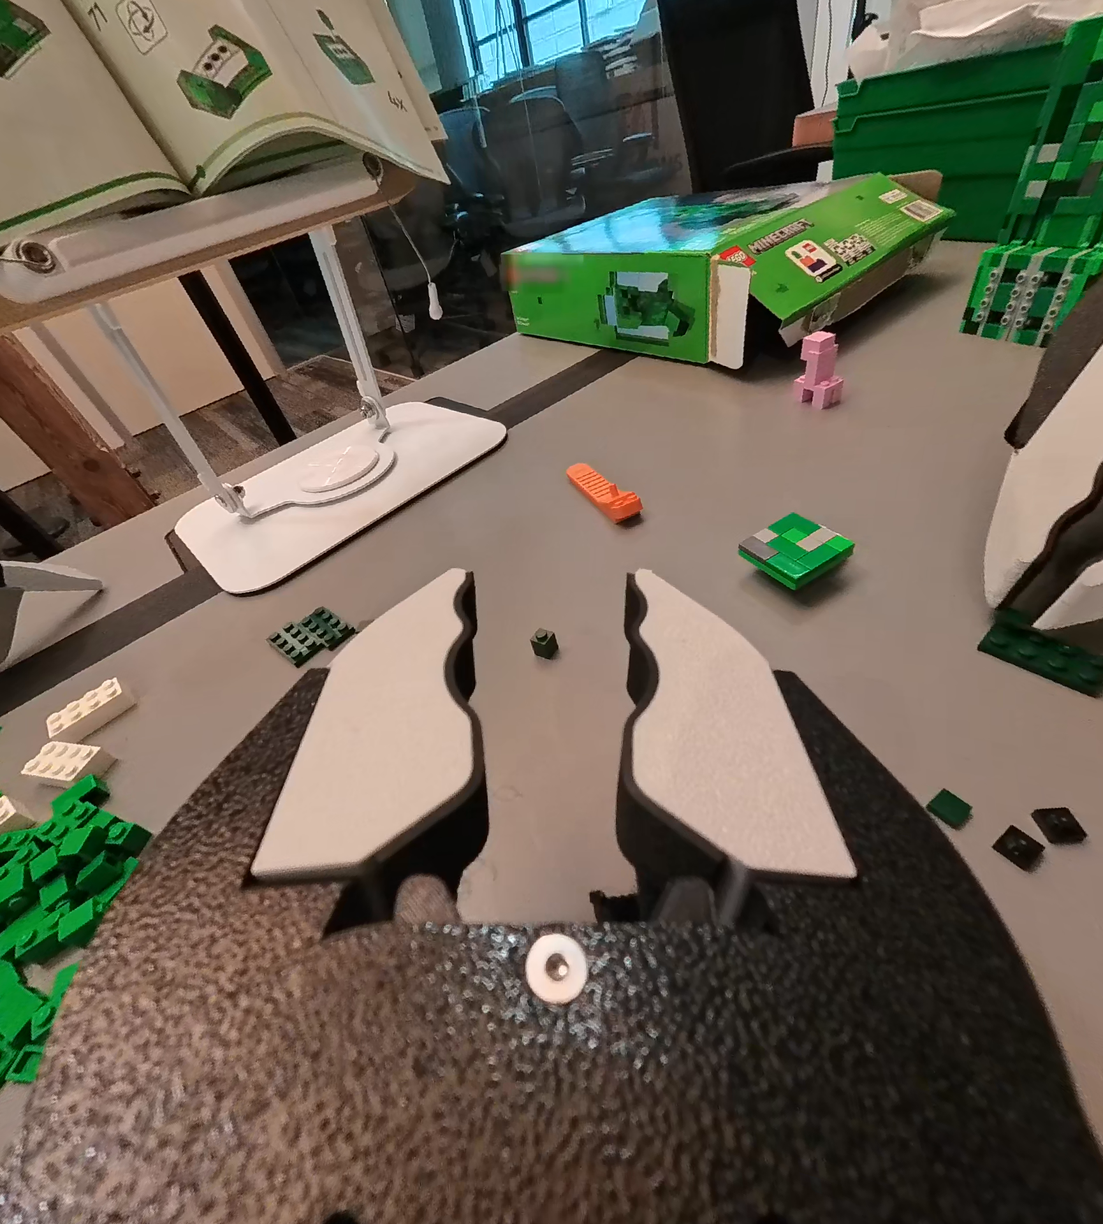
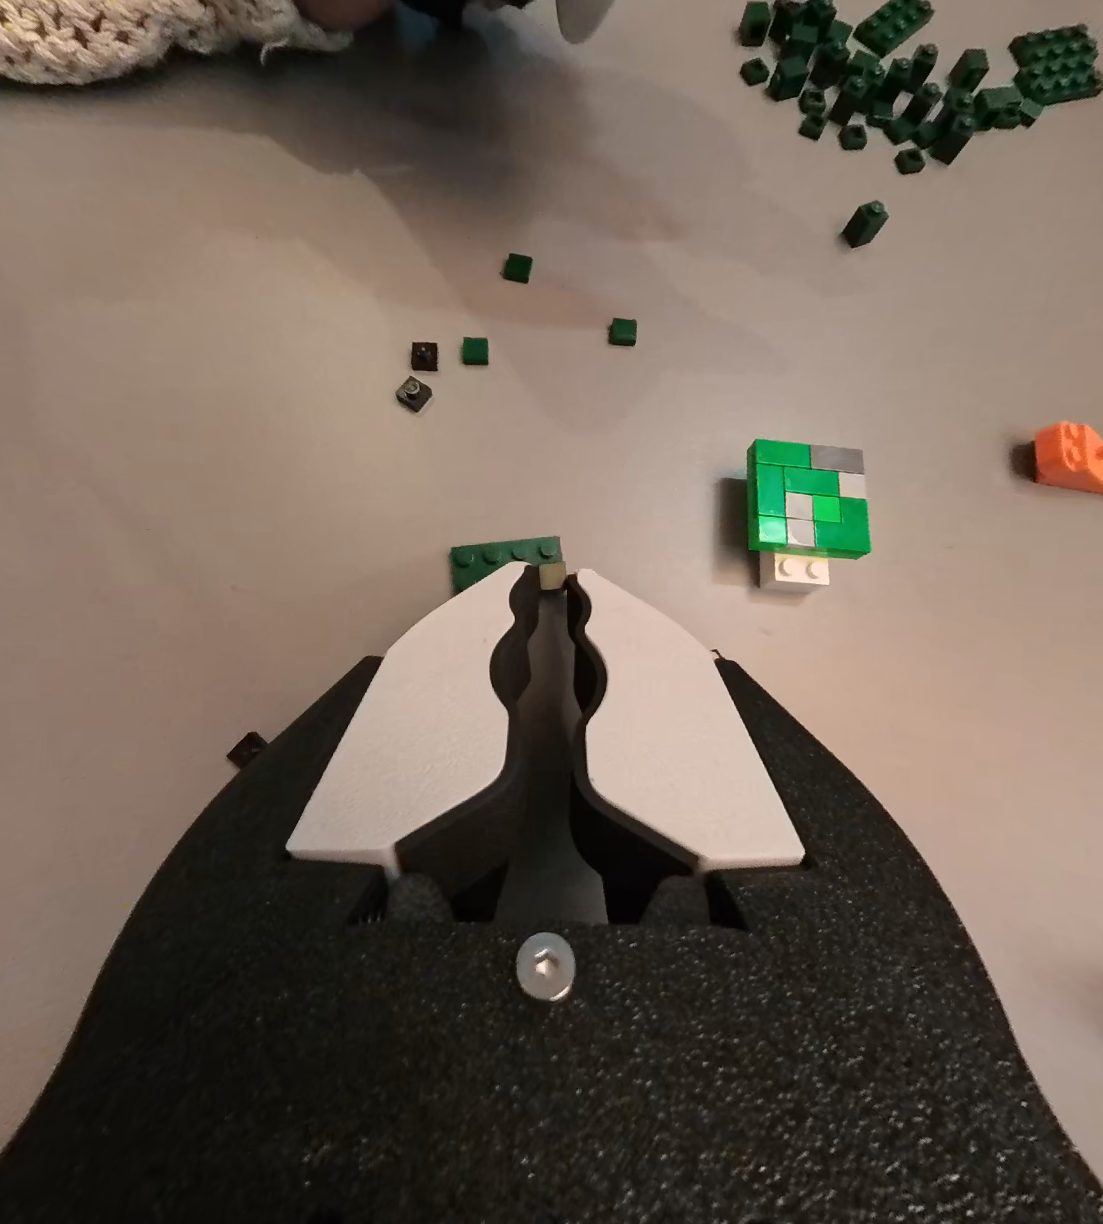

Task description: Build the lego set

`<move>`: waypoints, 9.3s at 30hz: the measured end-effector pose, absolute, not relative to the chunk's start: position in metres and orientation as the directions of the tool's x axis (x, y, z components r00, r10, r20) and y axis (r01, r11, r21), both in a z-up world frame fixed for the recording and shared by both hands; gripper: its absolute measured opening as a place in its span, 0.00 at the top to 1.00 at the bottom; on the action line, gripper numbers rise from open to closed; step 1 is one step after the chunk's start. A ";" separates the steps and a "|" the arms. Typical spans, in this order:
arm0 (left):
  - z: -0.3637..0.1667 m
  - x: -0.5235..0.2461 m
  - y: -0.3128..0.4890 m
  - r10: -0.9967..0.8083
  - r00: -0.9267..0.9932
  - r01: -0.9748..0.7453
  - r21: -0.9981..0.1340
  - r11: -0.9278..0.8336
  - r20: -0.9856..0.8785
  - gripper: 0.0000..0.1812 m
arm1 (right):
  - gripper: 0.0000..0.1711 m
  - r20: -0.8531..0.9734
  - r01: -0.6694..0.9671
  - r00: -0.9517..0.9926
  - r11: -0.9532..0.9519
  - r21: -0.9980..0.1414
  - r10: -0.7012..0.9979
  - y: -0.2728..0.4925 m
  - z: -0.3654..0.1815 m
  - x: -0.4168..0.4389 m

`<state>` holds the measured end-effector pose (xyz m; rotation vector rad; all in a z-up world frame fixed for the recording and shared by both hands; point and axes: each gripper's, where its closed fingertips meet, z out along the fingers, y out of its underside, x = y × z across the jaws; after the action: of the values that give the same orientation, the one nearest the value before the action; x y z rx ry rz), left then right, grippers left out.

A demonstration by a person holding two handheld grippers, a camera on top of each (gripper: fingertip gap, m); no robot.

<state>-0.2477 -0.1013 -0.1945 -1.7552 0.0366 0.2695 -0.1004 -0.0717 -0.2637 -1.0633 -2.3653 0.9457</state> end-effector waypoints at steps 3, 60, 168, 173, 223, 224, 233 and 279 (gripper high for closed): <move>-0.194 -0.248 -0.101 0.124 0.972 -0.173 -0.964 -0.203 -0.201 0.77 | 0.95 0.066 0.511 -0.643 0.492 -0.705 0.763 -0.072 -0.264 -0.101; -0.196 -0.246 -0.101 0.116 0.970 -0.187 -0.959 -0.211 -0.214 0.77 | 0.95 0.085 0.503 -0.633 0.492 -0.710 0.770 -0.073 -0.259 -0.104; -0.265 -0.092 -0.086 -0.369 0.929 -0.242 -0.735 -0.634 0.012 1.00 | 1.00 -0.127 0.588 -0.610 0.339 -0.735 0.782 -0.078 -0.262 -0.108; -0.265 -0.092 -0.086 -0.369 0.929 -0.241 -0.735 -0.634 0.014 1.00 | 1.00 -0.109 0.599 -0.594 0.348 -0.722 0.797 -0.075 -0.263 -0.108; -0.243 -0.093 -0.093 -0.074 0.994 0.017 -0.764 -0.645 0.085 0.66 | 1.00 -0.061 0.489 -0.625 0.329 -0.808 0.778 -0.060 -0.250 -0.096; -0.244 -0.091 -0.092 -0.046 0.994 0.042 -0.758 -0.651 0.094 0.66 | 1.00 -0.058 0.472 -0.622 0.314 -0.824 0.781 -0.059 -0.248 -0.097; -0.261 -0.099 -0.087 0.092 0.995 0.044 -0.688 -0.725 -0.033 0.69 | 1.00 0.023 0.300 -0.580 0.239 -0.924 0.814 -0.049 -0.211 -0.100; -0.269 -0.104 -0.095 0.043 0.999 0.027 -0.558 -0.830 -0.015 0.91 | 0.95 0.017 0.190 -0.576 0.153 -0.970 0.817 -0.045 -0.189 -0.098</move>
<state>-0.1043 -0.0949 -0.2693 -2.5496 -0.0490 0.0355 -0.0984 -0.0451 -0.1888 -0.9566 -1.8746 1.4495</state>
